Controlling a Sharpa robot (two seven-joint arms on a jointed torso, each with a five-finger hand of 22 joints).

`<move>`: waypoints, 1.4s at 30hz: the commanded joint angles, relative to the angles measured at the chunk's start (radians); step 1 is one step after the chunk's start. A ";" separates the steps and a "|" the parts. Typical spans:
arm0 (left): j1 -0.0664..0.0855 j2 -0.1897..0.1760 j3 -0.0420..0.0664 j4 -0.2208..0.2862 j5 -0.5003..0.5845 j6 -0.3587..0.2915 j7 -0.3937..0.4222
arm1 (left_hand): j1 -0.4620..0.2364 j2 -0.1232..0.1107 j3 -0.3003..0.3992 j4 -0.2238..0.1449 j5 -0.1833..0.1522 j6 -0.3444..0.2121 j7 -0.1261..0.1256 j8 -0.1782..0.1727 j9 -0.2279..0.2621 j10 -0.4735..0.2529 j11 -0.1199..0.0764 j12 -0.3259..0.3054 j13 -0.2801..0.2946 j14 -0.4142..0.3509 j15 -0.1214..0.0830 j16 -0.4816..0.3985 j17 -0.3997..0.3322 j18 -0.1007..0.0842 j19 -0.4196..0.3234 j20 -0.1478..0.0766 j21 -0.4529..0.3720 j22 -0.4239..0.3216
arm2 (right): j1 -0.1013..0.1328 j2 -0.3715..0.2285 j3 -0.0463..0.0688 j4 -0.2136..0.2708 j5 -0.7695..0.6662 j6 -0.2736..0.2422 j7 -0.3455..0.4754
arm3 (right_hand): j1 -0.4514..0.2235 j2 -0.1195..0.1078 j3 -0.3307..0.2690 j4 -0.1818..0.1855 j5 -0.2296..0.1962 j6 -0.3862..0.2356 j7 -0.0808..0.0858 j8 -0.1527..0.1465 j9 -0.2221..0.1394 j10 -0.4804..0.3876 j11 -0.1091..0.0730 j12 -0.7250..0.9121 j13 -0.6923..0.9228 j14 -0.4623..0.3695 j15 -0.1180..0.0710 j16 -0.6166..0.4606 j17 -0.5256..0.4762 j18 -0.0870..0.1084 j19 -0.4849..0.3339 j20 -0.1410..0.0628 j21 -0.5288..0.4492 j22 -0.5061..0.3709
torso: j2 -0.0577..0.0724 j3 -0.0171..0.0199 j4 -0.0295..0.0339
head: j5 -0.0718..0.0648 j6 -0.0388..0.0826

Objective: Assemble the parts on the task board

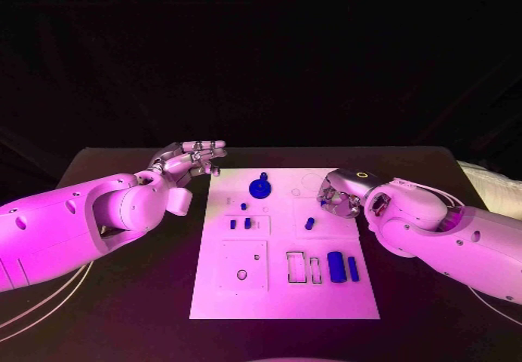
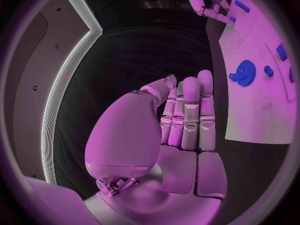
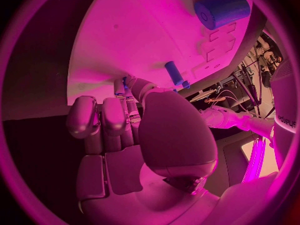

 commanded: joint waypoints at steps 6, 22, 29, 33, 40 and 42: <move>0.000 0.002 0.001 0.003 0.003 0.014 0.005 | 0.001 0.014 -0.008 0.001 -0.003 -0.006 0.001 0.002 -0.001 -0.010 0.000 0.005 0.001 -0.006 0.002 -0.001 -0.002 0.011 -0.005 0.001 -0.005 -0.002 | -0.014 0.002 -0.009 0.009 -0.048 0.026 -0.039 | -0.012 0.013 0.007 -0.004 -0.020 0.012 -0.002 0.005 0.005 0.014 -0.001 -0.006 -0.005 0.041 -0.007 0.010 0.002 -0.017 0.011 -0.001 0.015 0.016 | -0.001 0.0003 -0.0008 | -0.002 -0.001; 0.000 0.005 0.001 -0.002 0.003 -0.020 0.033 | 0.006 0.019 -0.011 -0.003 -0.002 -0.006 0.001 0.003 -0.002 -0.015 0.000 0.009 0.002 -0.007 0.001 0.001 -0.005 0.011 -0.004 0.001 -0.007 -0.003 | -0.015 -0.025 0.002 0.060 -0.043 -0.121 -0.034 | -0.015 0.016 0.012 -0.006 -0.024 0.015 -0.003 0.004 0.006 0.016 -0.001 -0.005 -0.008 0.042 -0.007 0.020 0.009 -0.021 0.020 0.000 0.027 0.034 | -0.001 0.0010 -0.0013 | -0.003 0.007; -0.001 0.007 0.001 -0.005 0.003 -0.020 0.034 | 0.006 0.020 -0.012 -0.003 -0.002 -0.006 0.001 0.003 -0.002 -0.016 0.000 0.009 0.002 -0.007 0.001 0.001 -0.005 0.011 -0.004 0.001 -0.007 -0.003 | -0.015 -0.040 0.008 0.116 -0.028 -0.137 -0.014 | -0.013 0.015 0.015 -0.009 -0.025 0.016 -0.002 0.004 0.007 0.018 -0.001 -0.005 -0.009 0.043 -0.007 0.026 0.013 -0.022 0.023 0.000 0.032 0.041 | 0.000 0.0011 -0.0016 | 0.003 0.006; -0.001 0.009 0.001 -0.007 0.003 -0.017 0.033 | 0.006 0.020 -0.012 -0.004 -0.002 -0.006 0.001 0.003 -0.002 -0.017 0.001 0.010 0.002 -0.007 0.001 0.001 -0.005 0.011 -0.004 0.001 -0.007 -0.003 | -0.017 -0.039 0.009 0.161 -0.019 -0.143 -0.005 | -0.013 0.015 0.016 -0.010 -0.025 0.017 -0.002 0.004 0.008 0.018 -0.001 -0.005 -0.009 0.043 -0.007 0.029 0.016 -0.023 0.025 0.000 0.033 0.044 | 0.000 0.0009 0.0007 | 0.008 0.007; -0.003 0.011 0.001 -0.009 0.003 -0.013 0.033 | 0.006 0.020 -0.012 -0.004 -0.002 -0.006 0.001 0.003 -0.002 -0.017 0.001 0.010 0.002 -0.007 0.001 0.001 -0.005 0.011 -0.004 0.001 -0.007 -0.003 | -0.041 -0.019 0.010 0.256 0.001 -0.157 0.012 | -0.012 0.014 0.017 -0.012 -0.024 0.017 -0.001 0.004 0.008 0.018 -0.001 -0.005 -0.010 0.043 -0.007 0.031 0.017 -0.023 0.025 0.000 0.035 0.046 | 0.001 -0.0011 0.0012 | 0.029 0.013; -0.003 0.012 0.001 -0.009 0.003 -0.012 0.033 | 0.006 0.020 -0.012 -0.004 -0.002 -0.006 0.001 0.003 -0.002 -0.017 0.001 0.010 0.002 -0.007 0.001 0.001 -0.005 0.011 -0.004 0.001 -0.007 -0.003 | -0.051 -0.007 0.010 0.272 0.006 -0.155 0.015 | -0.012 0.014 0.018 -0.012 -0.023 0.017 -0.001 0.004 0.008 0.018 0.000 -0.006 -0.010 0.043 -0.006 0.031 0.017 -0.023 0.026 0.000 0.036 0.046 | 0.001 -0.0011 0.0003 | 0.046 0.015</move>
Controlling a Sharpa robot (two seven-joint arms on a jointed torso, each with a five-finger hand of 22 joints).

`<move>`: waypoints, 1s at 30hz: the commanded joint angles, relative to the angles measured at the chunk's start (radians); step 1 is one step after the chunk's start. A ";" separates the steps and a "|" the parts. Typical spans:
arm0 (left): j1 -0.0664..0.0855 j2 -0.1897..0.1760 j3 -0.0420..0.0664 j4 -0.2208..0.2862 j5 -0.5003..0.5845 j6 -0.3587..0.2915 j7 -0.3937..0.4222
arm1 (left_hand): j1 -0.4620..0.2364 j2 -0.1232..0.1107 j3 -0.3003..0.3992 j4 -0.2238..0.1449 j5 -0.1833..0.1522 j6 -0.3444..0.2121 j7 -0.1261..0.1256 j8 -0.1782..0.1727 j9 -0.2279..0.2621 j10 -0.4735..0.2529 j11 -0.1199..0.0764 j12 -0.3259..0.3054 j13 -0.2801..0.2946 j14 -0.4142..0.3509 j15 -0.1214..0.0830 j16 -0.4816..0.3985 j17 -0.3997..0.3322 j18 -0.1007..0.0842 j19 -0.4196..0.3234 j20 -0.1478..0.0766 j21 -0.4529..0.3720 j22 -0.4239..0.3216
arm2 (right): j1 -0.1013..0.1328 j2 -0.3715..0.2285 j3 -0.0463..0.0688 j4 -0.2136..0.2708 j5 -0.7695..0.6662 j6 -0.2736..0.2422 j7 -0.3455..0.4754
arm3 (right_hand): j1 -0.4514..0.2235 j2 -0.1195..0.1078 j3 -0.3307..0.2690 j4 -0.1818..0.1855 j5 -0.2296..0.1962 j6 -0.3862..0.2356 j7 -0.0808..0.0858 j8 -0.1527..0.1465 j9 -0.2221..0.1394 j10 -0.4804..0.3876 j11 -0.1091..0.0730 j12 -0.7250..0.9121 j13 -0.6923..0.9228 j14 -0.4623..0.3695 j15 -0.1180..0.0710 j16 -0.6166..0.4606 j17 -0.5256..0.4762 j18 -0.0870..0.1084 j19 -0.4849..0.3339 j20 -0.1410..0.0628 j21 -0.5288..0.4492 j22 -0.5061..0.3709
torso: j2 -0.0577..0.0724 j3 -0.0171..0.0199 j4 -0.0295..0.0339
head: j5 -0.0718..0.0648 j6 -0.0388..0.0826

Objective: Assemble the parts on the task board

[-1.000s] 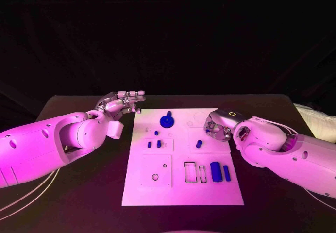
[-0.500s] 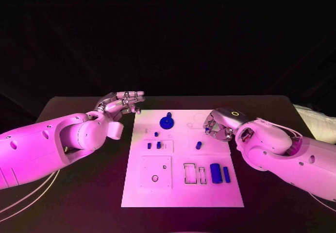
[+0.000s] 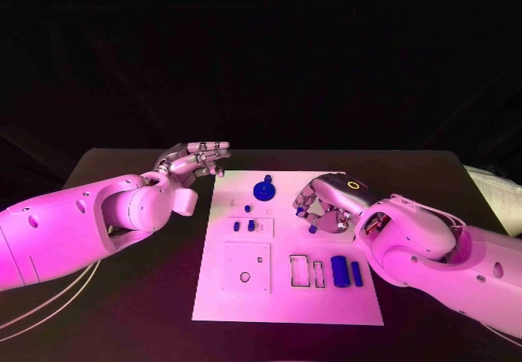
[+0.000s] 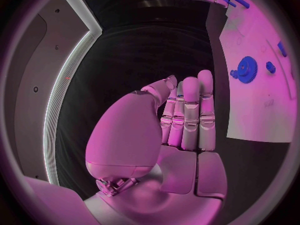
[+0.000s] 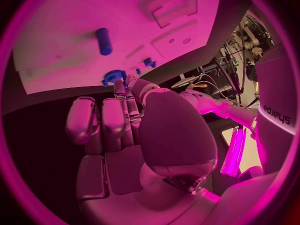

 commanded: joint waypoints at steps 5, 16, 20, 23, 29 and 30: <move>0.000 0.007 0.001 0.002 0.003 0.010 0.015 | 0.001 0.009 -0.006 -0.001 -0.002 -0.006 0.002 0.003 -0.001 -0.009 -0.002 0.006 0.001 -0.008 0.002 0.001 -0.002 0.011 -0.004 0.001 -0.007 -0.001 | -0.045 0.049 0.000 0.029 0.032 -0.007 0.037 | 0.000 0.006 0.011 -0.005 0.003 0.006 0.005 0.000 0.000 0.003 0.003 -0.001 0.000 0.043 -0.006 0.008 0.001 -0.013 0.006 -0.002 0.007 0.004 | 0.001 -0.0015 -0.0005 | 0.055 -0.006; -0.001 0.013 0.001 0.011 0.003 0.016 0.013 | 0.000 0.009 -0.007 -0.001 -0.002 -0.007 0.002 0.003 -0.002 -0.011 -0.002 0.007 0.001 -0.008 0.002 0.002 -0.002 0.011 -0.004 0.001 -0.008 -0.002 | -0.111 0.110 -0.001 0.003 0.044 0.017 0.058 | -0.001 0.006 0.013 -0.007 0.008 0.004 0.006 -0.001 0.000 0.001 0.004 -0.001 -0.002 0.043 -0.005 0.009 0.001 -0.013 0.005 -0.001 0.008 0.003 | 0.003 -0.0016 0.0004 | 0.090 -0.042; -0.001 0.014 0.001 0.014 0.003 0.016 0.013 | 0.000 0.009 -0.007 -0.001 -0.002 -0.007 0.002 0.003 -0.002 -0.011 -0.002 0.007 0.001 -0.008 0.002 0.002 -0.002 0.011 -0.004 0.001 -0.008 -0.002 | -0.125 0.125 -0.002 -0.012 0.046 0.024 0.062 | -0.001 0.007 0.013 -0.007 0.009 0.004 0.007 -0.002 0.000 0.001 0.005 -0.001 -0.002 0.043 -0.004 0.009 0.000 -0.012 0.005 -0.001 0.008 0.003 | 0.003 -0.0009 -0.0007 | 0.099 -0.049; 0.000 0.016 0.001 0.015 0.003 0.016 0.012 | 0.000 0.009 -0.007 -0.001 -0.002 -0.007 0.002 0.003 -0.002 -0.011 -0.002 0.007 0.001 -0.008 0.002 0.002 -0.002 0.011 -0.004 0.001 -0.008 -0.002 | -0.129 0.131 -0.002 -0.025 0.050 0.028 0.066 | -0.002 0.007 0.013 -0.007 0.009 0.003 0.007 -0.002 0.000 0.000 0.005 -0.001 -0.003 0.043 -0.004 0.009 -0.001 -0.012 0.005 -0.001 0.008 0.003 | 0.002 -0.0013 -0.0001 | 0.101 -0.050; 0.000 0.019 0.001 0.013 -0.019 0.027 0.004 | -0.010 0.012 -0.018 0.004 -0.003 -0.011 0.003 0.002 -0.002 -0.020 0.001 0.011 0.002 -0.009 0.005 0.004 -0.006 0.010 -0.004 0.003 -0.012 -0.004 | -0.132 0.142 -0.004 -0.047 0.054 0.042 0.069 | -0.002 0.007 0.013 -0.008 0.010 0.003 0.008 -0.002 0.000 0.000 0.005 -0.001 -0.003 0.043 -0.004 0.010 0.000 -0.013 0.005 -0.001 0.008 0.004 | 0.001 -0.0012 -0.0004 | 0.102 -0.058; 0.000 0.019 0.001 0.013 -0.023 0.029 0.003 | -0.010 0.012 -0.018 0.004 -0.003 -0.011 0.003 0.002 -0.002 -0.020 0.001 0.011 0.002 -0.009 0.005 0.004 -0.006 0.010 -0.004 0.003 -0.012 -0.004 | -0.133 0.144 -0.004 -0.051 0.054 0.045 0.068 | -0.002 0.007 0.013 -0.008 0.010 0.003 0.008 -0.002 0.000 0.000 0.005 -0.001 -0.003 0.043 -0.004 0.010 0.000 -0.013 0.005 -0.001 0.008 0.003 | 0.001 -0.0012 -0.0009 | 0.103 -0.061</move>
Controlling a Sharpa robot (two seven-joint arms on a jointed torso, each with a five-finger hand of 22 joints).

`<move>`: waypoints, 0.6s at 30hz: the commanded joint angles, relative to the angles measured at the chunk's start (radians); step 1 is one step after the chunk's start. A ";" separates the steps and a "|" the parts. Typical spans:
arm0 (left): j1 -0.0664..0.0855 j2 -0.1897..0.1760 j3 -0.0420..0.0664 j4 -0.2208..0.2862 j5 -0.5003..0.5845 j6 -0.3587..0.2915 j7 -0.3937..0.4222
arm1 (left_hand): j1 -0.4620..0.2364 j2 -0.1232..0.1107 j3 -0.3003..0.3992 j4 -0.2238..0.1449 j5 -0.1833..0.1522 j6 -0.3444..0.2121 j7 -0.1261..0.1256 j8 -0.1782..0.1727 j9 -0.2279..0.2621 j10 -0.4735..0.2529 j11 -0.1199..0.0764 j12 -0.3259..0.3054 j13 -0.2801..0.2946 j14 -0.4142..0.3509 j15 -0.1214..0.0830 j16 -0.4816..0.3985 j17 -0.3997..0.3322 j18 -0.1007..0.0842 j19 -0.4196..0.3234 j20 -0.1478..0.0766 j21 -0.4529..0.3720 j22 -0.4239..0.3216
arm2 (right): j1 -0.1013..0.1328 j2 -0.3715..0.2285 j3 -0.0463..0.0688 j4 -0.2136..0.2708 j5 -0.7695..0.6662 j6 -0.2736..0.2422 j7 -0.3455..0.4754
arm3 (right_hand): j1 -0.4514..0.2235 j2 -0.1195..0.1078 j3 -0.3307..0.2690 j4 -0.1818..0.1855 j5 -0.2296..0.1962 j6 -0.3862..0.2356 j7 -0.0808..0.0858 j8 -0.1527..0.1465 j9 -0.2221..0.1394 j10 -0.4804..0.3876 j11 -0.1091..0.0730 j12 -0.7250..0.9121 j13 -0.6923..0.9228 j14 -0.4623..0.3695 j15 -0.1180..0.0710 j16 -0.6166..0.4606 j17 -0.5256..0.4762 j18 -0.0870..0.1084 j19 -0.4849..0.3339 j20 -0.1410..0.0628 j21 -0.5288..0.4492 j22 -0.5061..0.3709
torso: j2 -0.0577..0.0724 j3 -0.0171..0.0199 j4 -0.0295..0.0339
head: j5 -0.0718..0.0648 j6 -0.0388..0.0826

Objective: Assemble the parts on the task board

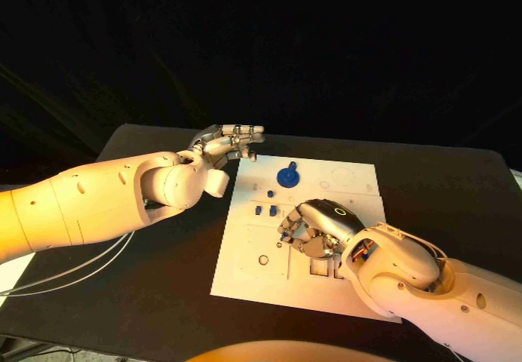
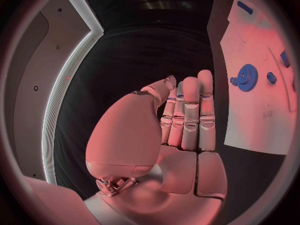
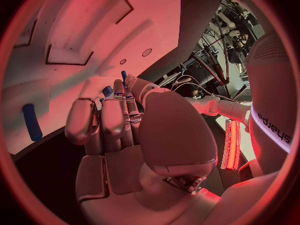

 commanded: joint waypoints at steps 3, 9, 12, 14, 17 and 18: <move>0.000 0.004 0.001 0.003 -0.027 0.029 0.003 | -0.007 0.006 -0.011 0.000 -0.003 -0.009 0.000 0.001 -0.001 -0.011 0.003 0.006 0.001 -0.006 0.002 0.005 -0.003 0.011 -0.003 0.004 -0.005 -0.002 | -0.002 0.012 -0.002 -0.017 0.002 0.036 0.014 | -0.002 0.008 0.006 -0.001 0.007 0.001 0.003 0.006 0.001 0.001 0.003 0.002 0.001 0.043 -0.004 0.007 0.001 -0.014 0.006 -0.001 0.004 0.002 | 0.000 -0.0004 -0.0010 | 0.004 -0.008; 0.000 0.005 0.001 0.005 -0.032 0.031 0.002 | -0.011 0.007 -0.017 0.003 -0.003 -0.010 0.001 0.001 -0.002 -0.014 0.004 0.009 0.001 -0.006 0.003 0.007 -0.005 0.010 -0.003 0.005 -0.007 -0.004 | -0.003 0.018 -0.005 -0.030 0.005 0.052 0.015 | -0.003 0.008 0.006 -0.002 0.009 -0.001 0.003 0.005 0.001 0.000 0.003 0.002 0.000 0.043 -0.003 0.009 0.003 -0.014 0.006 0.000 0.005 0.003 | 0.000 0.0001 -0.0007 | 0.007 -0.014; 0.001 0.005 0.001 0.006 -0.033 0.031 0.002 | -0.011 0.007 -0.017 0.003 -0.003 -0.010 0.001 0.001 -0.002 -0.014 0.004 0.009 0.001 -0.006 0.003 0.007 -0.005 0.010 -0.003 0.005 -0.007 -0.004 | -0.003 0.021 -0.006 -0.035 0.006 0.057 0.015 | -0.004 0.007 0.006 -0.002 0.010 -0.001 0.004 0.004 0.001 -0.001 0.004 0.002 0.000 0.043 -0.003 0.009 0.003 -0.014 0.006 0.000 0.006 0.003 | 0.000 -0.0011 0.0000 | 0.007 -0.016; 0.001 0.005 0.001 0.006 -0.033 0.032 0.002 | -0.011 0.007 -0.017 0.003 -0.003 -0.010 0.001 0.001 -0.002 -0.014 0.004 0.009 0.001 -0.006 0.003 0.007 -0.005 0.010 -0.003 0.005 -0.007 -0.004 | -0.003 0.023 -0.007 -0.037 0.005 0.059 0.014 | -0.004 0.007 0.006 -0.002 0.010 -0.001 0.004 0.004 0.001 -0.001 0.004 0.002 0.000 0.043 -0.003 0.009 0.003 -0.014 0.006 0.000 0.006 0.003 | -0.001 -0.0014 0.0004 | 0.008 -0.018; 0.001 0.005 0.001 0.007 -0.033 0.032 0.002 | -0.011 0.007 -0.017 0.003 -0.003 -0.010 0.001 0.001 -0.002 -0.014 0.004 0.009 0.001 -0.006 0.003 0.007 -0.005 0.010 -0.003 0.005 -0.007 -0.004 | -0.003 0.026 -0.009 -0.040 0.004 0.063 0.014 | -0.004 0.007 0.006 -0.002 0.010 -0.001 0.004 0.004 0.001 -0.001 0.004 0.002 0.000 0.043 -0.003 0.009 0.003 -0.014 0.006 0.000 0.006 0.003 | 0.000 -0.0005 0.0002 | 0.011 -0.021; 0.001 0.005 0.001 0.007 -0.033 0.032 0.002 | -0.011 0.007 -0.017 0.003 -0.003 -0.010 0.001 0.001 -0.002 -0.014 0.004 0.009 0.001 -0.006 0.003 0.007 -0.005 0.010 -0.003 0.005 -0.007 -0.004 | -0.003 0.027 -0.010 -0.041 0.004 0.064 0.015 | -0.004 0.007 0.006 -0.002 0.010 -0.001 0.004 0.004 0.001 -0.001 0.004 0.002 0.000 0.043 -0.003 0.009 0.003 -0.014 0.006 0.000 0.006 0.003 | 0.000 -0.0005 0.0002 | 0.011 -0.021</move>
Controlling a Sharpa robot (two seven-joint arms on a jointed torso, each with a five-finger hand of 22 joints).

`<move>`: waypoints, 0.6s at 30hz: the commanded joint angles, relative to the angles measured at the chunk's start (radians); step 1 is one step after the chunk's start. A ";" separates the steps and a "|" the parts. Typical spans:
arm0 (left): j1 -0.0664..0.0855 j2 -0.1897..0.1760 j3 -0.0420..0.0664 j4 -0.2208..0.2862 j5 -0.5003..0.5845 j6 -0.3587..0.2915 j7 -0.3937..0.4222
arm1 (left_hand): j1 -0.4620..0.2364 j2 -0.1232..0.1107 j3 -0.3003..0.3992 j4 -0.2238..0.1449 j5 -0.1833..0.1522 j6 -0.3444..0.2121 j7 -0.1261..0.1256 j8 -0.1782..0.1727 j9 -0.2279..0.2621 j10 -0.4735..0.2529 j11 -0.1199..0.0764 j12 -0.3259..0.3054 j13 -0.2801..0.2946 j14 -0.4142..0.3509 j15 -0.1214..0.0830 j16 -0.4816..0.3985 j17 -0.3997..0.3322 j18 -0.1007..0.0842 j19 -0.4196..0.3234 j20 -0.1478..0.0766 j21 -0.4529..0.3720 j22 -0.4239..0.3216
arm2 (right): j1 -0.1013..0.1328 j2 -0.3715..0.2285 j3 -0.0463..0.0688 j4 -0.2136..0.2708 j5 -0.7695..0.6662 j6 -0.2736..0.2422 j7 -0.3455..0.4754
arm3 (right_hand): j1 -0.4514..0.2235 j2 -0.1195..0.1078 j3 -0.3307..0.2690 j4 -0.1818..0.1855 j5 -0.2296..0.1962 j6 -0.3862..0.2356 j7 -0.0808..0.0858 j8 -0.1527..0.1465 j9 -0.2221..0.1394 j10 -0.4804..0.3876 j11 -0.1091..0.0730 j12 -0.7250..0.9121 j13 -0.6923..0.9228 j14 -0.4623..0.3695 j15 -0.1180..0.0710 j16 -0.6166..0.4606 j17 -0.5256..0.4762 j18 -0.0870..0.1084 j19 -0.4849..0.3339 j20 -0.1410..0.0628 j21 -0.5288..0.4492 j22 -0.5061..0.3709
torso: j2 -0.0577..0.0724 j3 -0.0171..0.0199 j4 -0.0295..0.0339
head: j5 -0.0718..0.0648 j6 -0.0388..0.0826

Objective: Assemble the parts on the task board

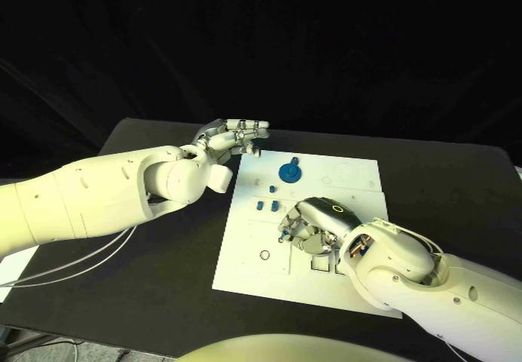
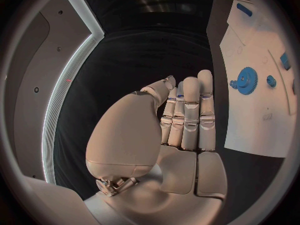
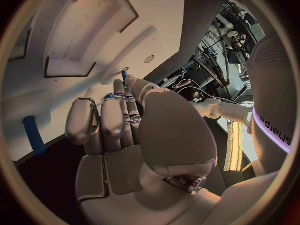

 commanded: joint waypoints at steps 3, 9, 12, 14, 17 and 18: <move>0.001 0.002 0.001 0.004 -0.010 0.022 0.004 | -0.006 0.002 -0.005 -0.001 -0.003 -0.007 -0.003 0.001 -0.002 -0.005 0.002 0.005 0.002 -0.004 0.001 0.003 -0.001 0.010 -0.003 0.005 -0.004 -0.002 | -0.002 0.006 -0.005 -0.005 -0.003 0.033 0.008 | -0.004 0.008 0.004 0.000 0.006 0.000 0.002 0.003 0.002 -0.001 0.004 0.004 0.000 0.043 -0.003 0.004 0.000 -0.015 0.006 0.000 0.006 0.002 | 0.000 0.0003 -0.0002 | 0.003 -0.003; 0.001 0.001 0.001 0.003 -0.010 0.023 0.002 | -0.006 0.002 -0.005 -0.001 -0.003 -0.007 -0.003 0.001 -0.002 -0.005 0.002 0.005 0.002 -0.004 0.001 0.003 -0.001 0.010 -0.003 0.005 -0.004 -0.002 | -0.003 0.008 -0.008 -0.001 -0.002 0.037 0.009 | -0.004 0.008 0.004 0.000 0.007 0.000 0.002 0.003 0.002 -0.001 0.004 0.004 0.000 0.043 -0.003 0.005 0.001 -0.015 0.007 0.000 0.006 0.003 | -0.001 0.0002 -0.0007 | 0.005 -0.004; 0.001 0.001 0.001 0.003 -0.010 0.024 0.000 | -0.006 0.002 -0.005 -0.001 -0.003 -0.007 -0.003 0.001 -0.002 -0.005 0.002 0.005 0.002 -0.004 0.001 0.003 -0.001 0.010 -0.003 0.005 -0.004 -0.002 | -0.003 0.008 -0.008 -0.001 -0.002 0.040 0.007 | -0.005 0.009 0.004 0.000 0.007 0.001 0.003 0.003 0.002 -0.001 0.004 0.005 0.000 0.043 -0.003 0.005 0.001 -0.015 0.007 0.000 0.006 0.002 | 0.000 0.0003 -0.0007 | 0.007 -0.005; 0.001 0.001 0.001 0.004 -0.009 0.026 -0.001 | -0.006 0.002 -0.005 -0.001 -0.003 -0.007 -0.003 0.001 -0.002 -0.005 0.002 0.005 0.002 -0.004 0.001 0.003 -0.001 0.010 -0.003 0.005 -0.004 -0.002 | -0.003 0.008 -0.008 -0.001 -0.003 0.041 0.004 | -0.005 0.009 0.004 0.000 0.007 0.001 0.003 0.003 0.002 -0.001 0.004 0.005 0.000 0.043 -0.003 0.005 0.000 -0.015 0.006 0.000 0.006 0.002 | 0.000 0.0002 -0.0004 | 0.007 -0.005; 0.001 0.002 0.001 0.004 -0.009 0.027 -0.002 | -0.006 0.002 -0.005 -0.001 -0.003 -0.007 -0.003 0.001 -0.002 -0.005 0.002 0.005 0.002 -0.004 0.001 0.003 -0.001 0.010 -0.003 0.005 -0.004 -0.002 | -0.003 0.009 -0.009 -0.001 -0.010 0.043 -0.004 | -0.005 0.009 0.004 0.000 0.007 0.001 0.003 0.003 0.002 -0.001 0.004 0.005 0.000 0.043 -0.003 0.005 0.000 -0.015 0.006 0.000 0.006 0.002 | -0.001 0.0002 -0.0007 | 0.007 -0.006; 0.001 0.002 0.001 0.004 -0.009 0.027 -0.002 | -0.006 0.002 -0.005 -0.001 -0.003 -0.007 -0.003 0.001 -0.002 -0.005 0.002 0.005 0.002 -0.004 0.001 0.003 -0.001 0.010 -0.003 0.005 -0.004 -0.002 | -0.003 0.009 -0.009 -0.001 -0.013 0.043 -0.008 | -0.006 0.009 0.004 0.000 0.007 0.000 0.003 0.003 0.002 -0.001 0.004 0.005 -0.001 0.043 -0.002 0.005 0.000 -0.015 0.006 0.001 0.007 0.003 | -0.001 0.0004 -0.0011 | 0.008 -0.006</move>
